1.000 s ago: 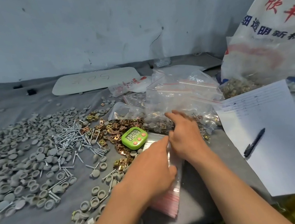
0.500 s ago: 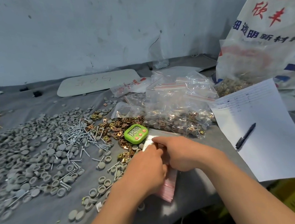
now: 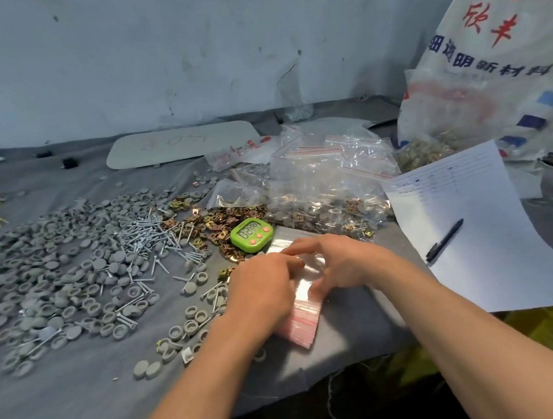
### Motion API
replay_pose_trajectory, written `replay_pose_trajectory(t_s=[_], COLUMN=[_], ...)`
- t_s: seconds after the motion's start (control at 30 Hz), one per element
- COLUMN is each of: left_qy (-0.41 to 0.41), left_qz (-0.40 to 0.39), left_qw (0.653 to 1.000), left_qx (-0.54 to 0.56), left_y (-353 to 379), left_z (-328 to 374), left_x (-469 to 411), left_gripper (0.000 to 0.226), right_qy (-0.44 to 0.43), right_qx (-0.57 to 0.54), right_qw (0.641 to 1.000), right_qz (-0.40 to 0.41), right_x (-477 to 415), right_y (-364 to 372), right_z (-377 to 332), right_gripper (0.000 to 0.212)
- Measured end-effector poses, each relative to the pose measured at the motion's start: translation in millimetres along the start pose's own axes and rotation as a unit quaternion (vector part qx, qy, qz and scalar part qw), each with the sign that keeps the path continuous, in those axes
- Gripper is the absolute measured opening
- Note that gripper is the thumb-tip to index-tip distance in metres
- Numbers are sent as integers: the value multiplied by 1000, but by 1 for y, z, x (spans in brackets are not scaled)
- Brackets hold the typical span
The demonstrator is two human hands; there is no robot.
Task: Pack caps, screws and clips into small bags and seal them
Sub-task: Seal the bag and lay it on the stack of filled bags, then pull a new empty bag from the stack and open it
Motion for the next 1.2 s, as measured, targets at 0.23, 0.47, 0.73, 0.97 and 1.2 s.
replay_pose_trajectory(t_s=[0.23, 0.47, 0.73, 0.97, 1.2], left_qy=[-38, -27, -13, -5, 0], left_qz=[-135, -135, -101, -138, -74], left_qw=[976, 981, 991, 989, 997], left_qx=[167, 133, 88, 56, -16], left_y=[-6, -13, -19, -20, -36], left_z=[-33, -27, -22, -20, -12], left_x=[18, 14, 15, 19, 21], left_gripper=[12, 17, 16, 34, 35], right_qy=[8, 7, 41, 85, 99], right_qx=[-81, -130, -93, 111, 103], right_qw=[996, 987, 993, 990, 990], right_qz=[47, 90, 62, 3, 14], right_x=[-6, -9, -8, -22, -22], right_y=[1, 1, -6, -22, -20], right_z=[7, 15, 5, -30, -30], right_gripper=[61, 42, 41, 42, 37])
Point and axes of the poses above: each hand's wrist, its own x-axis away from the middle knuckle, its own y-axis out of the palm, z = x × y, the point moved 7 cm from there along -x, towards the middle knuckle, and after that the axes turned 2 degrees about -x, right-handed, at the moved point
